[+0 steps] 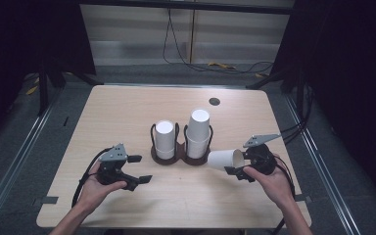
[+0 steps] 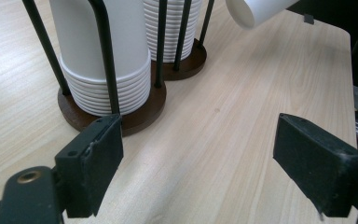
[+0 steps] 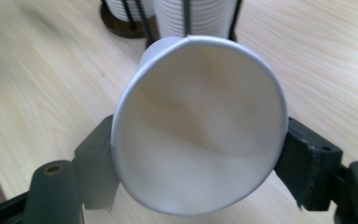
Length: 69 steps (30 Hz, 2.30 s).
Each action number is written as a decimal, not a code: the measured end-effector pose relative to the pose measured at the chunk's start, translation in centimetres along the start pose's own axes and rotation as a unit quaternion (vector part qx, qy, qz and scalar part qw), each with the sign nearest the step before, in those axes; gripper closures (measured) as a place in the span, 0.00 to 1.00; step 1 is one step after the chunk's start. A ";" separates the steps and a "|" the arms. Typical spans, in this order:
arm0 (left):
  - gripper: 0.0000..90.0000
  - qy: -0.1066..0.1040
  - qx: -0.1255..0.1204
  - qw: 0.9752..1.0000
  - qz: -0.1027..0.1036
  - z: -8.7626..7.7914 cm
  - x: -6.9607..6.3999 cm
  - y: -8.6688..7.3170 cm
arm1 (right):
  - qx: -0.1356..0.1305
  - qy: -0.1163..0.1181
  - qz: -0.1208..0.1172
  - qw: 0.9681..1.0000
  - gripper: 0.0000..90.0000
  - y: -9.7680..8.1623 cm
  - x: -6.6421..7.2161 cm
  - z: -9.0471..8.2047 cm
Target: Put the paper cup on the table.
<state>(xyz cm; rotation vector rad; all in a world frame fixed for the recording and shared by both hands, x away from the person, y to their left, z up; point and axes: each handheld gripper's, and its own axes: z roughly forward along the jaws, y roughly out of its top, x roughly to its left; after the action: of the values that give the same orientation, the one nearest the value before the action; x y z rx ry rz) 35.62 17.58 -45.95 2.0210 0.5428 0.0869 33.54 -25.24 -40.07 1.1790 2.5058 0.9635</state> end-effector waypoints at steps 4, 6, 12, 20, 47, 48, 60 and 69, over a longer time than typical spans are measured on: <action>0.18 -0.001 0.001 1.000 -0.003 0.1 0.0 0.0 | 0.022 -0.017 0.006 1.000 0.27 0.6 -0.9 0.1; 0.18 -0.001 0.002 1.000 -0.002 0.0 0.0 0.0 | 0.038 -0.021 0.010 0.999 0.27 0.8 -1.4 0.3; 0.18 0.003 0.005 1.000 0.000 -0.1 0.1 0.0 | 0.080 -0.035 0.024 0.996 0.27 1.5 -2.5 0.9; 0.18 0.007 0.006 1.000 -0.003 -0.2 0.2 -0.1 | 0.126 -0.049 0.028 0.990 0.27 2.7 -3.5 1.3; 0.18 0.008 0.009 1.000 0.007 -0.1 0.3 -0.3 | 0.243 -0.094 0.022 0.965 0.25 5.8 -6.7 3.0; 0.18 0.008 0.009 1.000 0.007 -0.1 0.3 -0.3 | 0.246 -0.097 0.024 0.964 0.25 5.9 -6.7 3.1; 0.18 0.008 0.007 1.000 0.007 -0.2 0.4 -0.4 | 0.271 -0.103 0.020 0.957 0.23 6.6 -7.0 4.9; 0.18 0.008 0.007 1.000 0.006 -0.3 0.4 -0.4 | 0.253 -0.109 0.022 0.961 0.21 7.2 -7.0 5.8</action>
<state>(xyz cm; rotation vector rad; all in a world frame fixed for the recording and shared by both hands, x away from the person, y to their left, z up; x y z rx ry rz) 35.79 18.13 -46.25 2.0390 0.5419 0.1074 45.10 -24.42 -40.46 1.3869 2.6229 0.1713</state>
